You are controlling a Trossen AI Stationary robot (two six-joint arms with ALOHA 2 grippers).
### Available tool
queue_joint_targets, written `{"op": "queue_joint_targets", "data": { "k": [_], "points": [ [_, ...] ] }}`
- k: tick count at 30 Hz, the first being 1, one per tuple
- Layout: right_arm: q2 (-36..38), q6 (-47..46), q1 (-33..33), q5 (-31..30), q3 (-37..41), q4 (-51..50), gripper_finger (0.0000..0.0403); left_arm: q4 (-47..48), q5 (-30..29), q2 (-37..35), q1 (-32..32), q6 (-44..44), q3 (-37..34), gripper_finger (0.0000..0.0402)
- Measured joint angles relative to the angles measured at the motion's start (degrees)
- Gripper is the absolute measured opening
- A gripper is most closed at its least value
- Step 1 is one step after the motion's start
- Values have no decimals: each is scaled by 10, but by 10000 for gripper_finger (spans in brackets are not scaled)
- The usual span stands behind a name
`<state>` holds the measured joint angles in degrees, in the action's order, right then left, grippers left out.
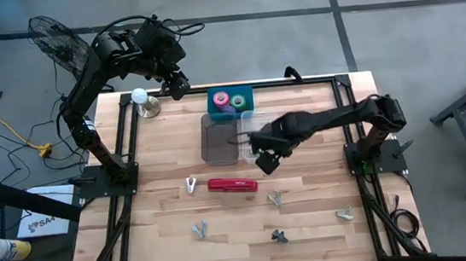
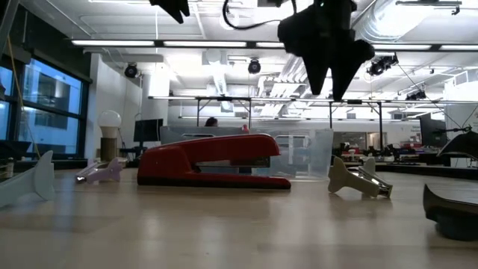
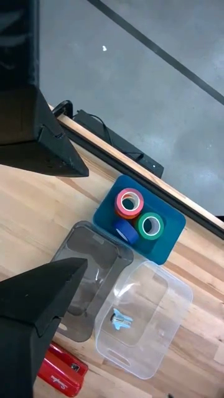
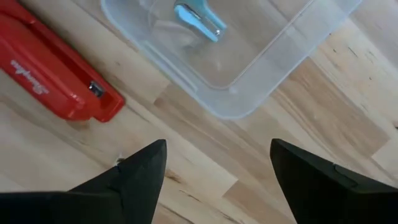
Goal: Pick and place Stapler, Stapler remover, tape
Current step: Put the left gray staple remover into the transparent bin
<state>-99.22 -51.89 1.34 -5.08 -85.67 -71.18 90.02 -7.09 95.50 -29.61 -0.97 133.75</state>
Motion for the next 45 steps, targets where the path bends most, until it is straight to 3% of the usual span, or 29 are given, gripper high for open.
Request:
{"op": "queue_joint_targets", "data": {
  "k": [10, 19, 25, 31, 35, 45],
  "points": [
    [-1, -123, 73, -18, 23, 35, 279, 0, 2, 0, 0, 0, 0, 220],
    [-2, -286, 136, 27, 113, 145, 279, 0, 1, 0, 0, -3, 0, 220],
    [-2, -302, 164, 28, 176, 227, 280, 0, 0, 0, 0, -5, 0, 220],
    [-2, -307, 173, 81, 235, 313, 281, 0, -1, 0, 0, -24, 0, 220],
    [-2, -308, 172, 84, 258, 385, 294, 0, -1, 0, 0, -32, 0, 220],
    [-3, -292, 174, 65, 265, 401, 305, 0, -1, 0, 0, -33, 0, 220]
  ]
}}
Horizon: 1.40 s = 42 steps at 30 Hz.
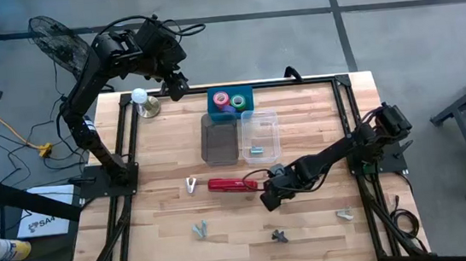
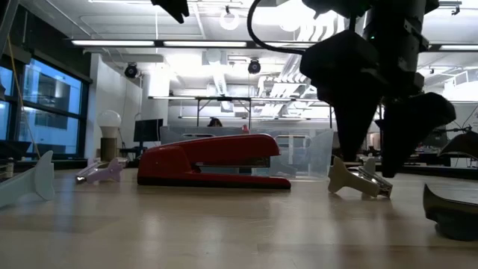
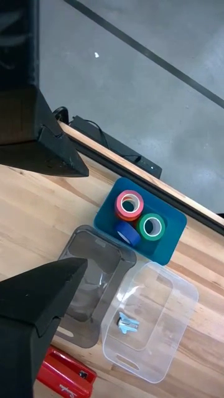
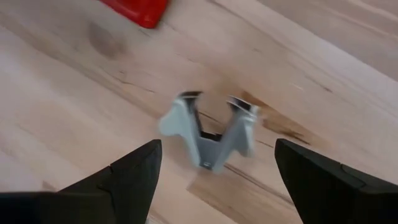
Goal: Pick and place Stapler, Stapler remover, tape
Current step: Put the left gray staple remover into the transparent bin
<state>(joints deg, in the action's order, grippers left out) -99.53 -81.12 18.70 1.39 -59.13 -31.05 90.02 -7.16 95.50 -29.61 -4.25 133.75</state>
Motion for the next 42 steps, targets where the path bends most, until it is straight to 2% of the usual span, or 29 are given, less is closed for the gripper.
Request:
{"op": "queue_joint_targets", "data": {
  "k": [4, 12, 21, 31, 42],
  "points": [
    [-4, 16, 1, -8, 0, 30, 305, 0, 0, 0, 0, 0, 0, 220],
    [-33, 32, 5, -12, 0, 27, 305, 0, 2, 0, 0, 0, 0, 220],
    [-39, 33, 5, -47, 0, 43, 300, 0, 2, 0, 0, 0, 0, 220],
    [-40, 37, 4, -70, 0, 48, 242, 0, 1, 0, 0, 0, 0, 220],
    [-40, 37, 4, -67, 0, 25, 164, 0, 0, 0, 0, 0, 0, 220]
  ]
}}
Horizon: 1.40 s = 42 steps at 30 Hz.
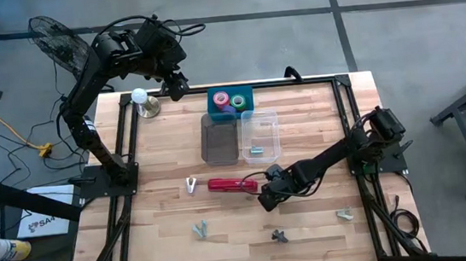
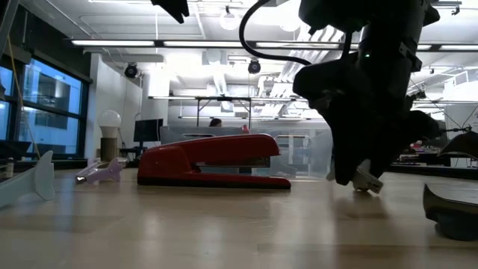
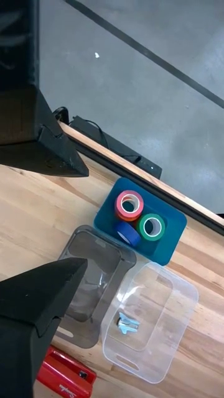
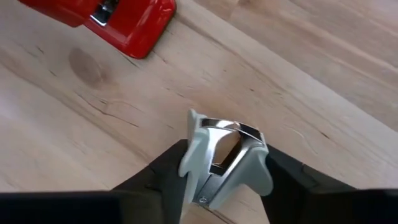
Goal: Pick and place Stapler, Stapler remover, tape
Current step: Put the left gray staple remover into the transparent bin
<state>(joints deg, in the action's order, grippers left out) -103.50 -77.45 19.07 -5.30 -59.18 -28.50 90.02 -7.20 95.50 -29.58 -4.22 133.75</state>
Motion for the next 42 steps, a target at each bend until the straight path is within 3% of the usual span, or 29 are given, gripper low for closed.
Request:
{"op": "queue_joint_targets", "data": {
  "k": [9, 21, 29, 36, 42],
  "points": [
    [0, 0, 0, 7, 0, -2, 96, 0, 0, 0, 0, 0, 0, 220],
    [8, -1, 1, 25, 0, 1, 96, 0, 0, 0, 0, 0, 0, 220],
    [73, 12, -4, -12, 1, -1, 96, 0, 1, 0, 0, 0, 0, 220],
    [137, 95, -49, -50, 0, -1, 96, 0, 3, 0, 0, 1, 0, 220],
    [172, 215, -119, -42, 0, 0, 96, 0, 2, 0, 0, 1, 0, 220]
  ]
}}
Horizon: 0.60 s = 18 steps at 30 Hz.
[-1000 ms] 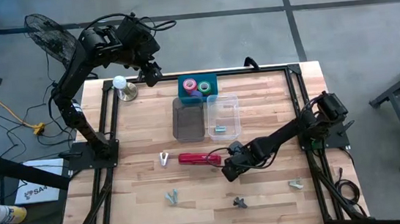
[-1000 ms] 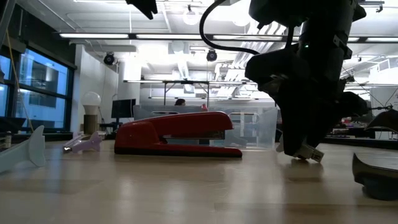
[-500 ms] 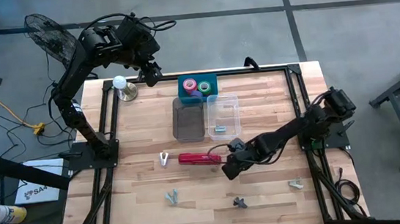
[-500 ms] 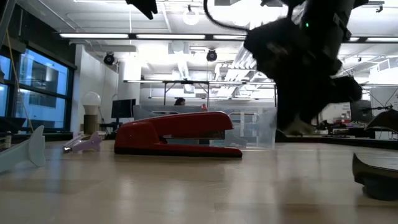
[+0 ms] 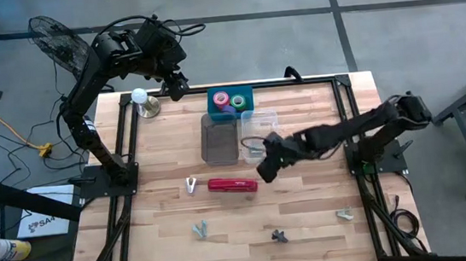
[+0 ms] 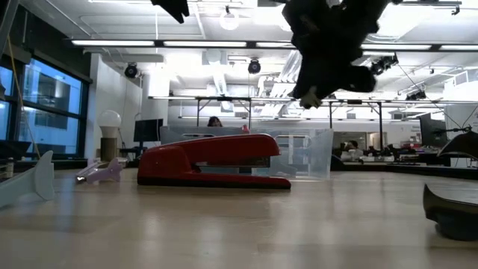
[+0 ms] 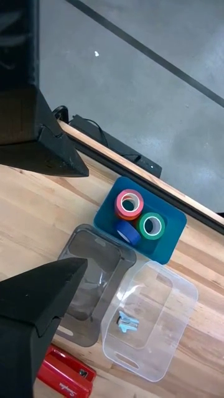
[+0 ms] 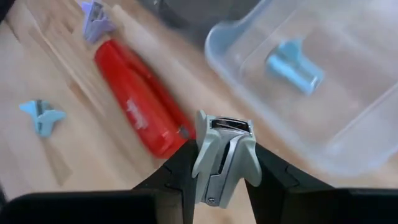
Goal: Pick and place Stapler, Stapler remover, tape
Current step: Put the left gray staple remover into the transparent bin
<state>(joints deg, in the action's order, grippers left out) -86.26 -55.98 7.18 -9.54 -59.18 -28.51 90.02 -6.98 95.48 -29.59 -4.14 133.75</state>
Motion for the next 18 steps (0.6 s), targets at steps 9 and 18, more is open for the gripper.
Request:
{"op": "queue_joint_targets", "data": {
  "k": [9, 18],
  "points": [
    [-3, 222, -114, 57, 0, 1, 96, 0, 0, 0, 0, 0, 0, 220],
    [-16, 440, -186, 73, 0, 9, 96, 0, -2, 0, 0, -6, 0, 220]
  ]
}}
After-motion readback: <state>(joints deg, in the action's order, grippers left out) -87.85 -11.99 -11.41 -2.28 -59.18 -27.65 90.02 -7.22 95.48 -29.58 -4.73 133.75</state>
